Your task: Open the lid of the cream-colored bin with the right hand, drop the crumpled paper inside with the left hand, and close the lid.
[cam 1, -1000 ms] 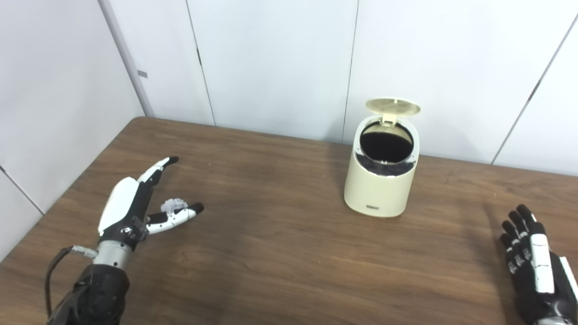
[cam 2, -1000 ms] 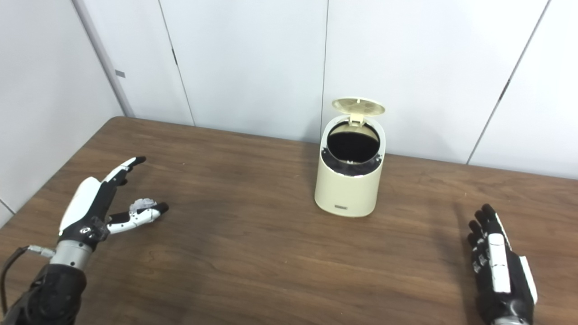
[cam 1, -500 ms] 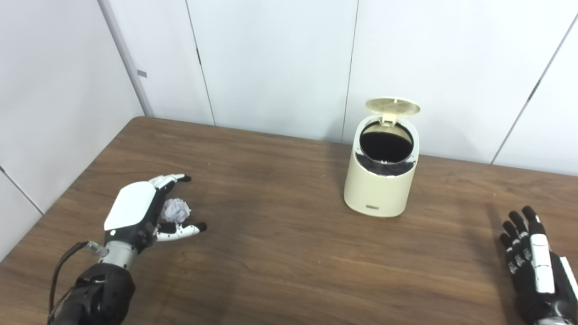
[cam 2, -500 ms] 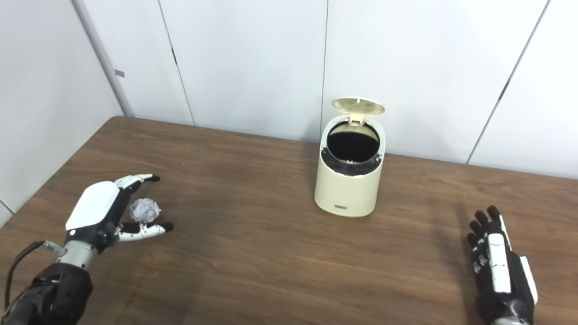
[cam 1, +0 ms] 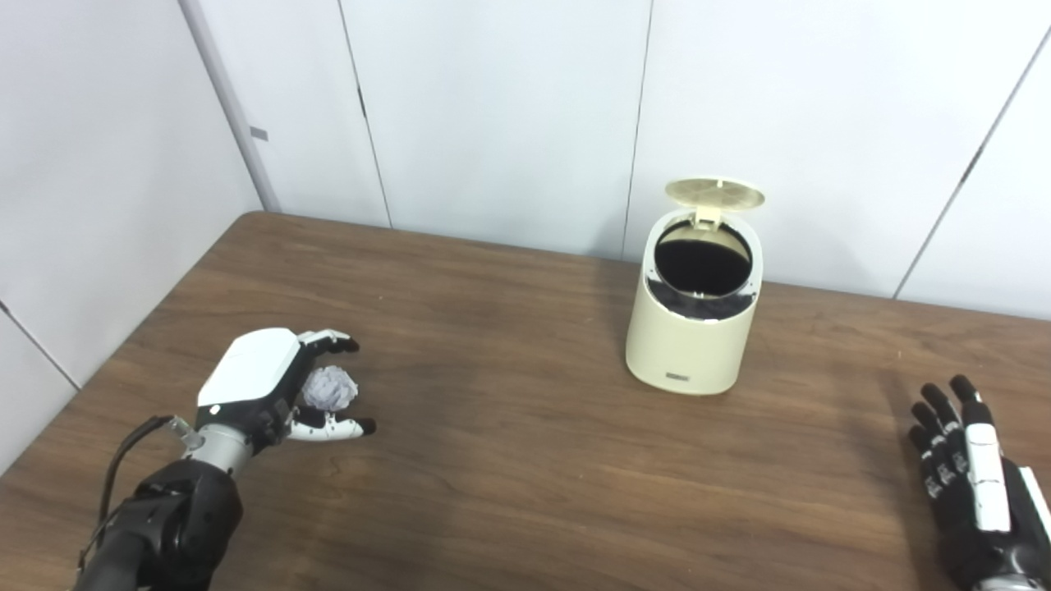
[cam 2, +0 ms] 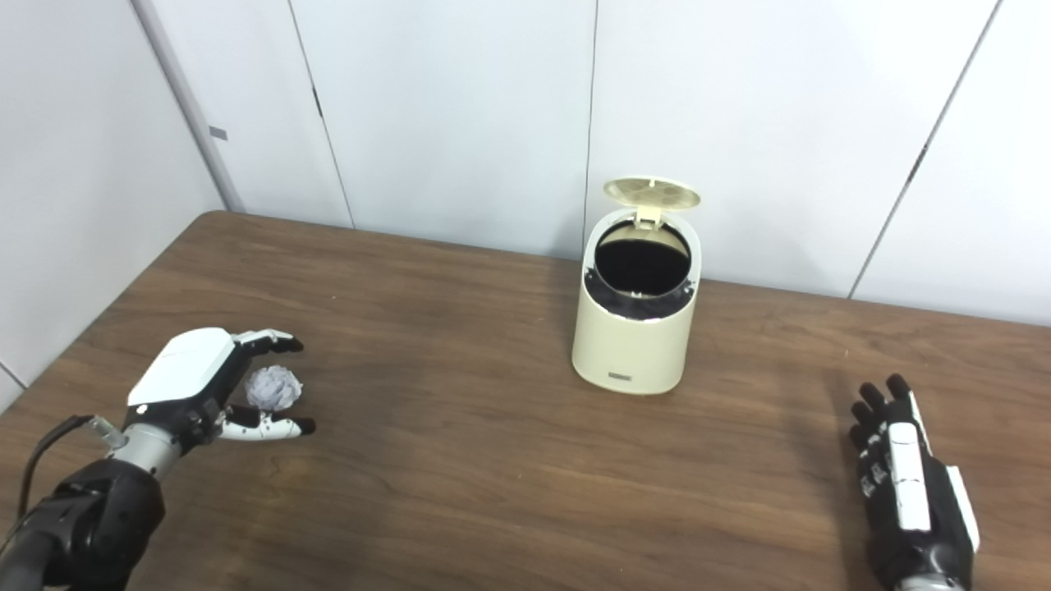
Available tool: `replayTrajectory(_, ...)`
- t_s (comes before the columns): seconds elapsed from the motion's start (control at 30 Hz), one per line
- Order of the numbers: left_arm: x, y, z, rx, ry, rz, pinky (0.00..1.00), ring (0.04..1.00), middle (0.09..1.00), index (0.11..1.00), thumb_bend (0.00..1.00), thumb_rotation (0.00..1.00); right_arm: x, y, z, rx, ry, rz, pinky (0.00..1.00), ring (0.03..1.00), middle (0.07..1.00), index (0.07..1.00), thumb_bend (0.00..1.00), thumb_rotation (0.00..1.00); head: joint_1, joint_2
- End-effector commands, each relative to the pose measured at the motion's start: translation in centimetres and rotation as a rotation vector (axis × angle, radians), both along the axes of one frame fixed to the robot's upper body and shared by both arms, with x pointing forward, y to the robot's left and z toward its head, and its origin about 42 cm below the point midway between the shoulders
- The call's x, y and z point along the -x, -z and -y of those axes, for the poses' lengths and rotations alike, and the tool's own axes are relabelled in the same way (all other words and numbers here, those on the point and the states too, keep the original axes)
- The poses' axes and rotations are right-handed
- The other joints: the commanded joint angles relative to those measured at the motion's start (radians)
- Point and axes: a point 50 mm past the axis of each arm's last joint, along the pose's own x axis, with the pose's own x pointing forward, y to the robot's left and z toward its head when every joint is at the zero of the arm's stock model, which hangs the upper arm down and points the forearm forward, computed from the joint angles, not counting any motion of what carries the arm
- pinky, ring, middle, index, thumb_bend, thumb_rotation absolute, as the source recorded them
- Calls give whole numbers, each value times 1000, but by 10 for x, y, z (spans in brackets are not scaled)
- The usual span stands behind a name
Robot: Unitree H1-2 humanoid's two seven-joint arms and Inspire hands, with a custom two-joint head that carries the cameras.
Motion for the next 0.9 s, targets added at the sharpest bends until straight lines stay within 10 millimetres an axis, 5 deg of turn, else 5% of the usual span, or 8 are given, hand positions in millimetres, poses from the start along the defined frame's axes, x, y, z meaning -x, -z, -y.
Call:
replayTrajectory(0.0,-9,-22,-4,-52,1,66,696,805,798,784,875,313,-2,-15,0,1,0,56,1000,967,950,991,541,801,1,1)
replayTrajectory(0.87,-18,-27,-11,-164,-7,-17,710,805,801,785,859,284,0,-15,6,3,10,46,1000,953,928,977,513,822,9,15)
